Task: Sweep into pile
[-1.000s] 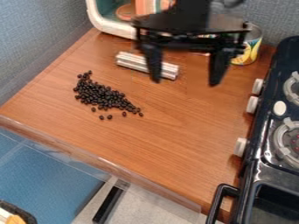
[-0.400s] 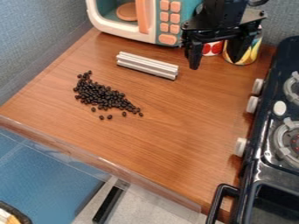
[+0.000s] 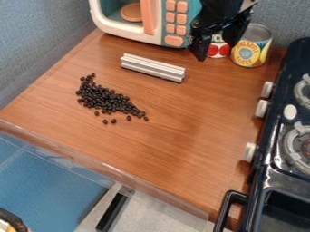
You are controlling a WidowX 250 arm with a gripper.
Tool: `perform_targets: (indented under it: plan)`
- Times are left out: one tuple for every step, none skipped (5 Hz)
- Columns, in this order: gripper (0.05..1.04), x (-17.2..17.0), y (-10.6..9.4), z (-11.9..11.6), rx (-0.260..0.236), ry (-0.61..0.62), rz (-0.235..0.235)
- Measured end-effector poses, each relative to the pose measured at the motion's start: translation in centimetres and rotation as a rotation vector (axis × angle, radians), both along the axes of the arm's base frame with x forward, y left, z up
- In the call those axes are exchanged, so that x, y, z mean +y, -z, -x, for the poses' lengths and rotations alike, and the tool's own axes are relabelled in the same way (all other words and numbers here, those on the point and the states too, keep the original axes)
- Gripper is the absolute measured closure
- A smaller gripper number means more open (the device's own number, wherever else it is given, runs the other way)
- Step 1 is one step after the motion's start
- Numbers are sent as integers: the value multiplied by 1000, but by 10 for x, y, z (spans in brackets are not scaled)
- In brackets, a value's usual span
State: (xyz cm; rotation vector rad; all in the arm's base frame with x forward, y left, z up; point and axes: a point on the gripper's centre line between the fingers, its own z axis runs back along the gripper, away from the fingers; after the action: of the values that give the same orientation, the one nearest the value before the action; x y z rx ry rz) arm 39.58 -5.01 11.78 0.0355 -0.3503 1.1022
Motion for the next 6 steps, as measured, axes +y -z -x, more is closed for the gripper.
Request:
perform_targets:
  plan:
    - [83,12,7,-20,3,-86,-6]
    - [83,27,17,-34,15,-159,-10]
    - [83,41,27,-43,23,-239,-14]
    - [83,56,32,-46,38,-313,-28]
    - [83,69,41,-46,45,-351,-46]
    - [83,76,42,-46,40,-378,-54]
